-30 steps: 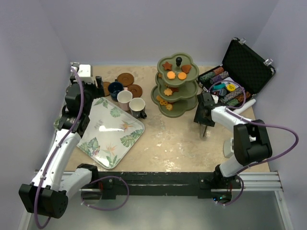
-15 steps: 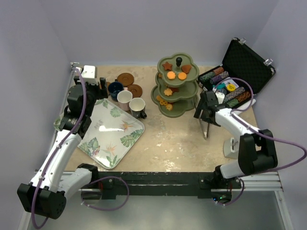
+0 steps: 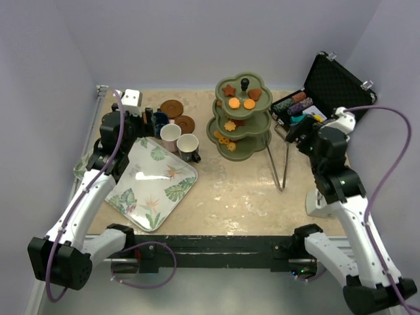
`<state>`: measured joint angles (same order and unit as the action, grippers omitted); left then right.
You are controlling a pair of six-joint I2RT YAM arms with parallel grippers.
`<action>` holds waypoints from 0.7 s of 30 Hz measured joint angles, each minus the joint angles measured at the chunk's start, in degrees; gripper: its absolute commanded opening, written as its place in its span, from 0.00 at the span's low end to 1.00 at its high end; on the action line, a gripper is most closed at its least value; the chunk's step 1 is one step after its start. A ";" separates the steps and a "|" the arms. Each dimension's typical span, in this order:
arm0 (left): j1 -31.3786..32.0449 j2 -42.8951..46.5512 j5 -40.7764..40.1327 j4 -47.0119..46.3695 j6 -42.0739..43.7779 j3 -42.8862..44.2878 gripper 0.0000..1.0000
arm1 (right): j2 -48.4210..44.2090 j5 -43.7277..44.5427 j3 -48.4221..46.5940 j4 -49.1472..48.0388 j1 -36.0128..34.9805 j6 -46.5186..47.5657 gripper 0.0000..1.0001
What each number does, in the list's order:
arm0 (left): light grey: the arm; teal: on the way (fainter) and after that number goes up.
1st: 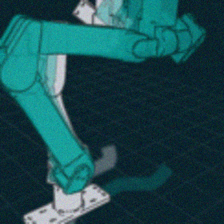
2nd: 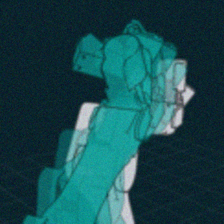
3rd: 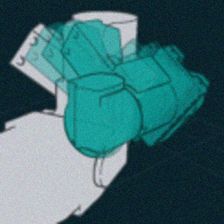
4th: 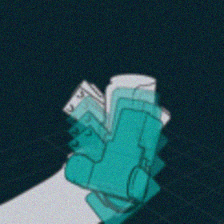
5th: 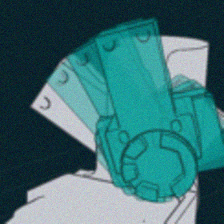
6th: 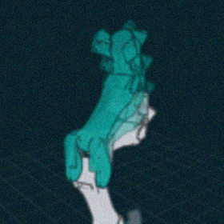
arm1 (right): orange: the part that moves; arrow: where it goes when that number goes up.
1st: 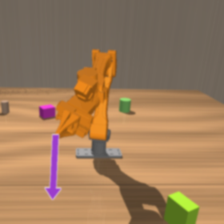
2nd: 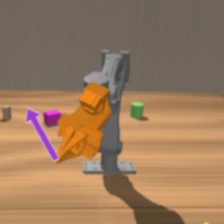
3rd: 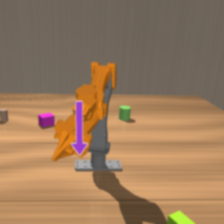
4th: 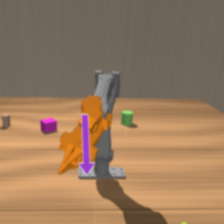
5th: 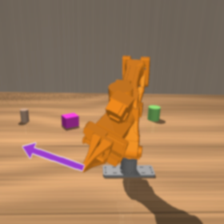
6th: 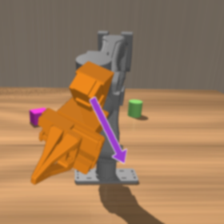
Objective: Serve the afternoon tea
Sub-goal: Pick up the cup at the center of the board.
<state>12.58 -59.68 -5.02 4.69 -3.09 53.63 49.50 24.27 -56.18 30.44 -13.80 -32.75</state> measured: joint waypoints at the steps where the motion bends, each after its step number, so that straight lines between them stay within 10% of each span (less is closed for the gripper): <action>1: 0.00 -0.33 0.39 0.26 -0.33 0.13 0.75 | -2.23 -1.05 -1.07 -1.81 -0.02 1.29 0.90; 10: -0.52 -3.32 1.66 1.05 -1.40 0.63 0.74 | 1.81 -14.67 -9.42 -17.70 -3.30 9.70 0.82; 21: -8.48 -5.18 1.62 0.85 -4.90 1.22 0.74 | 24.79 -4.63 -14.25 -20.63 -37.97 13.05 0.77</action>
<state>4.10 -64.86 -3.40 5.54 -7.99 54.85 74.28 19.64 -70.43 9.80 -51.77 -19.70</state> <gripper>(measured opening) 0.743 0.788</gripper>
